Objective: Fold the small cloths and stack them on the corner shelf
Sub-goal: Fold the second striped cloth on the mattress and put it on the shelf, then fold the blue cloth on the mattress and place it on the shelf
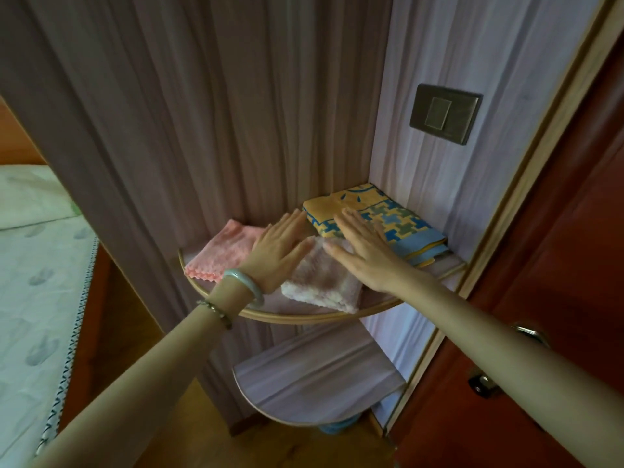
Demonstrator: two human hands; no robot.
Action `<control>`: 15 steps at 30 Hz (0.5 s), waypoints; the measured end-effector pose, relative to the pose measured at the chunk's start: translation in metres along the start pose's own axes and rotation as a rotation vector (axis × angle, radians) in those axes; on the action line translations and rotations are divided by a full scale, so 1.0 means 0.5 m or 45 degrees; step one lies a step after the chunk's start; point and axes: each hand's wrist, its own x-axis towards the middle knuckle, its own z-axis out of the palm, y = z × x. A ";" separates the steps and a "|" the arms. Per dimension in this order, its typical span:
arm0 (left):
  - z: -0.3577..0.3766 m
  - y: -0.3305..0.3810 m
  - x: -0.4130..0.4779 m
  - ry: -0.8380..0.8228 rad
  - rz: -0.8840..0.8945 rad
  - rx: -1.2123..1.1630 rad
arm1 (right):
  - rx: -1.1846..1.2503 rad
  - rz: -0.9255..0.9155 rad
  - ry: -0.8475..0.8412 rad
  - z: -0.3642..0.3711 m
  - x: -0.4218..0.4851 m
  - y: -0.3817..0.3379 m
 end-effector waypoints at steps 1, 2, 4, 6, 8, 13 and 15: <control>-0.019 0.003 -0.011 0.075 0.000 0.004 | 0.039 -0.041 0.020 -0.007 0.002 -0.017; -0.037 0.007 -0.021 0.165 -0.023 -0.039 | 0.067 -0.087 0.040 -0.012 0.006 -0.035; -0.074 0.006 -0.051 0.322 -0.107 -0.190 | 0.135 -0.171 0.060 -0.008 0.014 -0.078; -0.110 -0.008 -0.093 0.425 -0.162 -0.334 | 0.258 -0.249 0.043 0.007 0.015 -0.129; -0.149 -0.032 -0.147 0.501 -0.210 -0.425 | 0.360 -0.368 0.058 0.025 0.016 -0.185; -0.244 -0.074 -0.332 0.702 -0.331 -0.563 | 0.686 -0.521 -0.132 0.080 0.018 -0.357; -0.277 -0.083 -0.428 0.769 -0.407 -0.505 | 0.821 -0.620 -0.257 0.114 0.009 -0.445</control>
